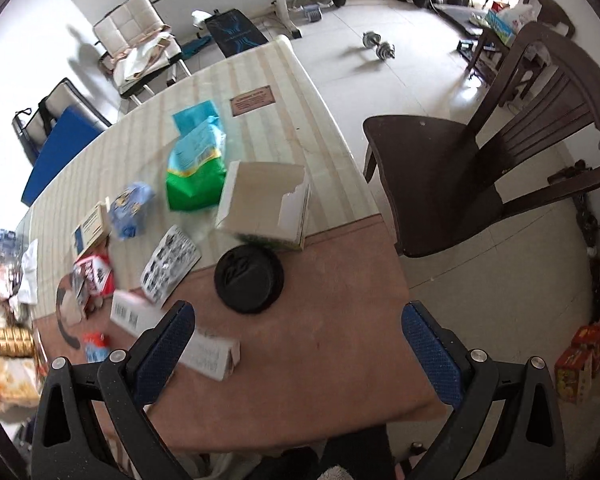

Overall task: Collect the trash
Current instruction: 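Grasp the long white toothpaste box with the left tool while the right tool grasps the white medicine box, then carry both held boxes off the table toward the white trash bin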

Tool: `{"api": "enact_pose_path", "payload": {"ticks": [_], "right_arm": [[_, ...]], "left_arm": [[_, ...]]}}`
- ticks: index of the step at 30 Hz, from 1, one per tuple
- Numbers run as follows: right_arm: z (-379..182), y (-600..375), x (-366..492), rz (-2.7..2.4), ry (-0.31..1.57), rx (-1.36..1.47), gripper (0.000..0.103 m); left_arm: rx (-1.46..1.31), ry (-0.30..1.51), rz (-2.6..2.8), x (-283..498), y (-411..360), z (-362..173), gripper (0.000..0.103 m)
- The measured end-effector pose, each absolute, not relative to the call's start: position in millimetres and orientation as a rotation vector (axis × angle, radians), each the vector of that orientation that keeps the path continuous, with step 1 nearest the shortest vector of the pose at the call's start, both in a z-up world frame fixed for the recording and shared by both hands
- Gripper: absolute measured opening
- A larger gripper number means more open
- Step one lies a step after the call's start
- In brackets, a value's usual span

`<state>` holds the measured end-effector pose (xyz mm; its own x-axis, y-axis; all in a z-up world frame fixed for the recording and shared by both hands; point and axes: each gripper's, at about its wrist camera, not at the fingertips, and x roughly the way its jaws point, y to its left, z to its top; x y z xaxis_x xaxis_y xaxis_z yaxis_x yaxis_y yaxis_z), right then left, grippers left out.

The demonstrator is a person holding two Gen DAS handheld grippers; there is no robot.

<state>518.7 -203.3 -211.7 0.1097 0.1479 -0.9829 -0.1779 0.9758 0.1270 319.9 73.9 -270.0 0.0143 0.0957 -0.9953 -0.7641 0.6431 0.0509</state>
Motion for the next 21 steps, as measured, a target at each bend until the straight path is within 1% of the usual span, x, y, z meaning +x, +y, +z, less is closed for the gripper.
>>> {"api": "enact_pose_path", "payload": {"ticks": [4, 8, 10, 11, 12, 13, 15, 16, 19, 21], "right_arm": [[-266, -184, 583, 0.202, 1.541, -0.012, 0.103], [-306, -154, 606, 0.228, 1.639, 0.023, 0.103], [-317, -140, 606, 0.249, 1.671, 0.007, 0.103], [-319, -134, 603, 0.256, 1.680, -0.006, 0.103], [-322, -128, 600, 0.263, 1.688, -0.026, 0.103], [-327, -120, 599, 0.268, 1.697, -0.057, 0.103], [-337, -107, 597, 0.276, 1.697, -0.133, 0.103], [-340, -104, 596, 0.295, 1.698, -0.152, 0.103], [-340, -107, 592, 0.366, 1.674, -0.195, 0.095], [-336, -113, 588, 0.422, 1.666, -0.253, 0.093]], "left_arm": [[-0.872, 1.471, 0.808, 355, 89, -321, 0.103], [-1.102, 1.482, 0.857, 362, 95, -357, 0.103], [-1.168, 1.480, 0.876, 363, 94, -370, 0.094], [-1.174, 1.492, 0.884, 365, 92, -375, 0.078], [-1.160, 1.516, 0.889, 367, 89, -379, 0.066], [-1.127, 1.536, 0.893, 368, 85, -380, 0.064], [-1.003, 1.558, 0.879, 371, 74, -375, 0.052], [-0.935, 1.565, 0.851, 372, 67, -370, 0.052], [-0.698, 1.611, 0.739, 373, 37, -358, 0.052], [-0.574, 1.638, 0.677, 367, 16, -351, 0.052]]}}
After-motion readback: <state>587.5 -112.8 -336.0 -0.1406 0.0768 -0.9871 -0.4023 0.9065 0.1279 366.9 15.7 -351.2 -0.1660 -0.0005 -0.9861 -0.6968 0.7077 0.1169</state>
